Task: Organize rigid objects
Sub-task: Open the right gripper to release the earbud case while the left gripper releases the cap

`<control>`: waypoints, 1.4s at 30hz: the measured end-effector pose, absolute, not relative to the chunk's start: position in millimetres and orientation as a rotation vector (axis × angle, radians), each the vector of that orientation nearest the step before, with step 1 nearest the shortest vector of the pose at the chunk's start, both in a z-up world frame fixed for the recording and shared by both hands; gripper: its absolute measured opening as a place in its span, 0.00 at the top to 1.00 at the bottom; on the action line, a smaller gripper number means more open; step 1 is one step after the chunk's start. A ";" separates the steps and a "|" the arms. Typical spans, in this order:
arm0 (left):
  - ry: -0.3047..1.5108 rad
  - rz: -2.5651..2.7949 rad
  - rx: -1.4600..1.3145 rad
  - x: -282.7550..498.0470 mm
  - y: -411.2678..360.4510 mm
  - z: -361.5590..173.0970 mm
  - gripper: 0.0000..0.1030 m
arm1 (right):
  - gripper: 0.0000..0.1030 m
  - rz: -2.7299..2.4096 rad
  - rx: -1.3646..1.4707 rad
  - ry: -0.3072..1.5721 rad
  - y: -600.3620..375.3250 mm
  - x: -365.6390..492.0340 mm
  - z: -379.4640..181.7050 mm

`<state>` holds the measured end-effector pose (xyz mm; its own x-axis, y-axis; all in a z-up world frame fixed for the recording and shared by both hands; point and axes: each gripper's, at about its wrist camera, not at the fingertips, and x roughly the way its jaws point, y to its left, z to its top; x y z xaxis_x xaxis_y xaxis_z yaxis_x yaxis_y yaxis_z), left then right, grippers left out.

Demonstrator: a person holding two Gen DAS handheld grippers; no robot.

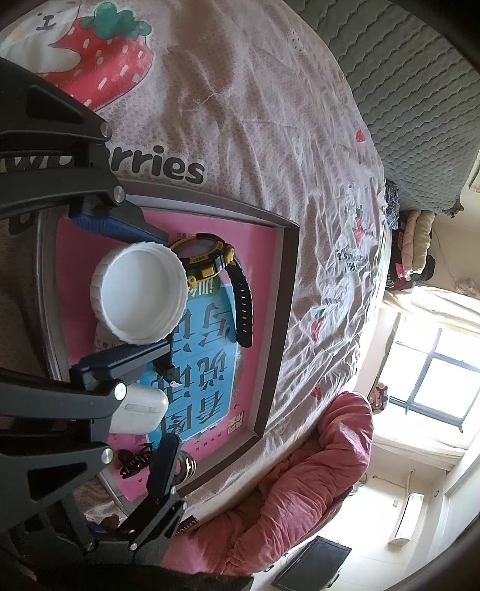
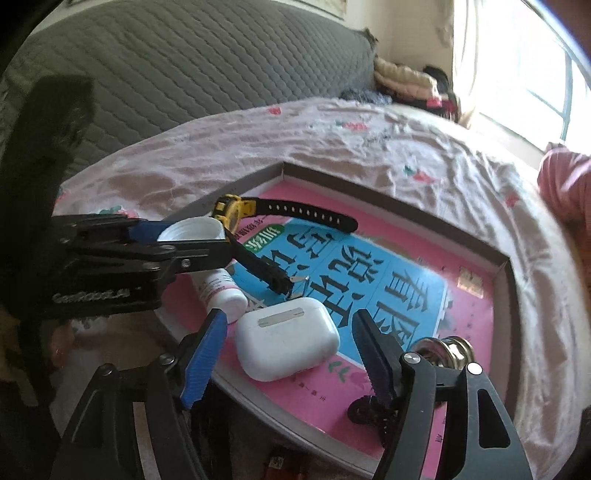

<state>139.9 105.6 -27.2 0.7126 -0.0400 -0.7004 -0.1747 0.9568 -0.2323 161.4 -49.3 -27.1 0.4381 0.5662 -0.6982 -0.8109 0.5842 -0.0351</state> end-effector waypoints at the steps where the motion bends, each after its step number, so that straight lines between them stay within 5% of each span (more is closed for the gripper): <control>1: 0.779 0.078 -0.296 140.4 106.1 -26.9 0.50 | 0.30 0.886 -0.399 0.686 -50.1 159.0 -26.0; 42: 0.824 0.088 -0.218 134.5 93.4 -32.8 0.50 | 0.29 0.821 -0.338 0.617 -66.6 160.6 -14.0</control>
<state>134.5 93.4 -32.8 0.6772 -0.0065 -0.7358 -0.1622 0.9740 -0.1579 160.6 -66.6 -14.0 0.5220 0.5760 -0.6291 -0.7648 0.6426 -0.0462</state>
